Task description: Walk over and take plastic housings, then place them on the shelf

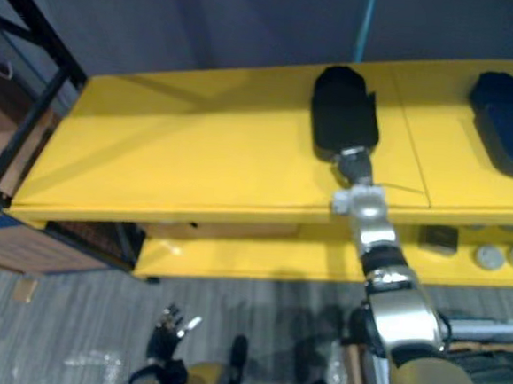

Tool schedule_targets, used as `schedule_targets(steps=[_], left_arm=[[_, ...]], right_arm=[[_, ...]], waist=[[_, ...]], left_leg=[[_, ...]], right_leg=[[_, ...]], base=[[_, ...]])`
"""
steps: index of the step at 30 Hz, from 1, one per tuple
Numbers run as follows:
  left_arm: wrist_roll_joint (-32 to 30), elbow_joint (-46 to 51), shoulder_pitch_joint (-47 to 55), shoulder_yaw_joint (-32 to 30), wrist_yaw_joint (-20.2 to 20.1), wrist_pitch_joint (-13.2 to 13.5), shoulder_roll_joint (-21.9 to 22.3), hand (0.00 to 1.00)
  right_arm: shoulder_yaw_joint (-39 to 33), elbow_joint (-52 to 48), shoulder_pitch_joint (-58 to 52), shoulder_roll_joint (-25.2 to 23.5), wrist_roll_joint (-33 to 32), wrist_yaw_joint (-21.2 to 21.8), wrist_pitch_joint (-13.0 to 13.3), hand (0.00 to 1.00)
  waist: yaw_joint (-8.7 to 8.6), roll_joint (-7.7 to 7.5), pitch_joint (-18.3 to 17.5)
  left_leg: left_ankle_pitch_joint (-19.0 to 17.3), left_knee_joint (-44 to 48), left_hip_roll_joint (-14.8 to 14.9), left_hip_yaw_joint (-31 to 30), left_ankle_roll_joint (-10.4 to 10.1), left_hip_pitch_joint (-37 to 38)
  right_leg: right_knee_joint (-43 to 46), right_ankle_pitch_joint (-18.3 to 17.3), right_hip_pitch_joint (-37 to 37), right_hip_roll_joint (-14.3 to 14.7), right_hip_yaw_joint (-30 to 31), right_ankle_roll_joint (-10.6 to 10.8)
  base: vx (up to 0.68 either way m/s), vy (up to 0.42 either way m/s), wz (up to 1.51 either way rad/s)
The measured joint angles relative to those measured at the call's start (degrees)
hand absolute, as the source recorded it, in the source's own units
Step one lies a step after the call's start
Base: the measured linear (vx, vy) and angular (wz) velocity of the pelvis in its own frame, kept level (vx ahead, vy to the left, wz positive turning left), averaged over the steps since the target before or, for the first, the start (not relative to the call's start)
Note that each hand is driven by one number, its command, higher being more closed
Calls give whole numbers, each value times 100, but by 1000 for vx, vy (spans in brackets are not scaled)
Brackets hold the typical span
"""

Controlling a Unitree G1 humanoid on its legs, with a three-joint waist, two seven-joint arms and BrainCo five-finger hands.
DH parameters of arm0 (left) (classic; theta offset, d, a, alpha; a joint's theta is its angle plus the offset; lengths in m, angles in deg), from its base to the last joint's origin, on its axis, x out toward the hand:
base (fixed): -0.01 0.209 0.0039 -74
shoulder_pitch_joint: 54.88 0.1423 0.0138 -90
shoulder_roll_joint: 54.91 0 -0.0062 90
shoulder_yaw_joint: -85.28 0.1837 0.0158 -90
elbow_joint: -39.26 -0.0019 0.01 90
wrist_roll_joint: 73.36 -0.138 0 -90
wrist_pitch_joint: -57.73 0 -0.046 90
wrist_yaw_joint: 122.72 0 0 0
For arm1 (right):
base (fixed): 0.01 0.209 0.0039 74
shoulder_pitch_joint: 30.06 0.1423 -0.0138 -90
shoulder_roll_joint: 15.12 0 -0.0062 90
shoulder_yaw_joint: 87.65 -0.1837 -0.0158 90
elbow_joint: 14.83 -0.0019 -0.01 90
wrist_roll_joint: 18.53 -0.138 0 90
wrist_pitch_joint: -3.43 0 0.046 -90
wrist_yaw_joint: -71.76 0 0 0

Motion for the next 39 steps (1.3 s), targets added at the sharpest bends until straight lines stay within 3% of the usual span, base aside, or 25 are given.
schedule_targets(steps=[2, 5, 7, 10, 13, 14, 17, 19, 23, 25, 29, 31, 33, 36, 39], left_arm=[[0, 0, -2, -8, 2, 20, -1, 0], [-3, -1, -1, -54, 7, 85, -2, 0], [-9, 0, 11, -222, 25, 136, 5, 0], [-18, -1, 12, -450, 56, 241, 0, 0], [-76, -133, 26, -558, 148, 315, -24, 0], [-126, -228, 51, -602, 183, 391, -26, 0], [-323, -260, 35, -630, 254, 401, -69, 0], [-359, -258, 10, -630, 274, 402, -101, 0], [-585, -256, 9, -633, 256, 394, -140, 0], [-772, -256, -33, -628, 166, 348, -165, 0], [-798, -256, -125, -511, -26, 140, -231, 0], [-800, -239, -245, -261, -17, 73, -324, 0], [-806, -85, -345, -25, 13, 40, -374, 0], [-1127, 367, -725, 289, 412, 44, -347, 0], [-1475, 509, -1254, 482, 819, 77, -267, 0]], right_arm=[[-4, -727, -337, -10, 27, -6, -10, 0], [11, -2808, -1442, -179, 122, 0, -110, 0], [324, -4385, -2353, -371, 368, 117, -284, 0], [467, -5732, -3241, -380, 571, 159, -441, 0], [112, -6670, -4012, -357, 251, 265, -435, 0], [-98, -7012, -4328, -354, 2, 327, -335, 0], [-553, -7507, -4944, -372, -109, 339, -56, 0], [-713, -7597, -5187, -435, -119, 187, 121, 0], [-1102, -7550, -5646, -665, -105, -411, 228, 0], [-1628, -7474, -6021, -814, 23, -1014, 228, 0], [-2429, -7286, -6784, -920, 424, -1613, 208, 0], [-2718, -7280, -7223, -935, 812, -1721, 190, 0], [-2916, -7265, -7648, -1017, 784, -1752, 209, 0], [-2990, -7219, -8419, -1442, 792, -1736, 488, 0], [-2790, -7219, -8696, -1620, 786, -1703, 746, 0]], waist=[[-8, -22, 13], [-55, -95, 42], [-258, -209, 49], [-417, -348, 24], [-561, -545, -114], [-608, -675, -223], [-732, -857, -401], [-782, -886, -465], [-939, -810, -710], [-1001, -721, -786], [-1384, -733, -836], [-1541, -738, -840], [-1768, -737, -866], [-2101, -736, -938], [-2225, -728, -953]], left_leg=[[-1, -29, 15, 57, -1, 15], [-21, -54, 79, 162, -23, 12], [-48, -54, 117, 260, -41, 12], [-128, -54, 158, 472, -55, 112], [-235, -56, 166, 650, -37, 198], [-272, -57, 174, 780, -32, 191], [-324, -56, 168, 975, -19, 217], [-359, -56, 166, 1116, -18, 295], [-422, -56, 164, 1390, -14, 305], [-476, -55, 193, 1798, -24, 353], [-680, 82, 281, 2525, -90, 525], [-788, 190, 330, 2835, -130, 594], [-874, 271, 378, 3065, -170, 684], [-948, 287, 441, 3364, -235, 814], [-1112, 490, 516, 3413, -230, 801]], right_leg=[[-49, 19, -10, 29, 62, 13], [-280, 130, 12, 140, 144, 2], [-414, 227, 37, 220, 237, 15], [-670, 363, 148, 306, 395, 29], [-940, 487, 257, 353, 515, 49], [-1064, 565, 228, 382, 621, 59], [-1195, 666, 205, 399, 806, 81], [-1243, 711, 211, 410, 956, 86], [-1336, 810, 99, 435, 1231, 102], [-1497, 989, -18, 505, 1662, 92], [-1600, 1160, -169, 651, 2353, 86], [-1673, 1245, -218, 704, 2669, 102], [-1703, 1277, -206, 759, 2876, 101], [-1706, 1304, -216, 871, 3157, 91], [-1700, 1304, -218, 904, 3253, 91]], base=[[25, -15, -12], [47, -26, -17], [75, -34, -20], [46, -9, -33], [17, 18, -32], [23, 35, -39], [37, 32, -36], [33, 28, -37], [10, 25, -37], [-20, 25, -93], [-41, 0, -91], [-49, -17, -97], [-38, -23, -70], [-56, -52, -52], [-79, -58, -22]])
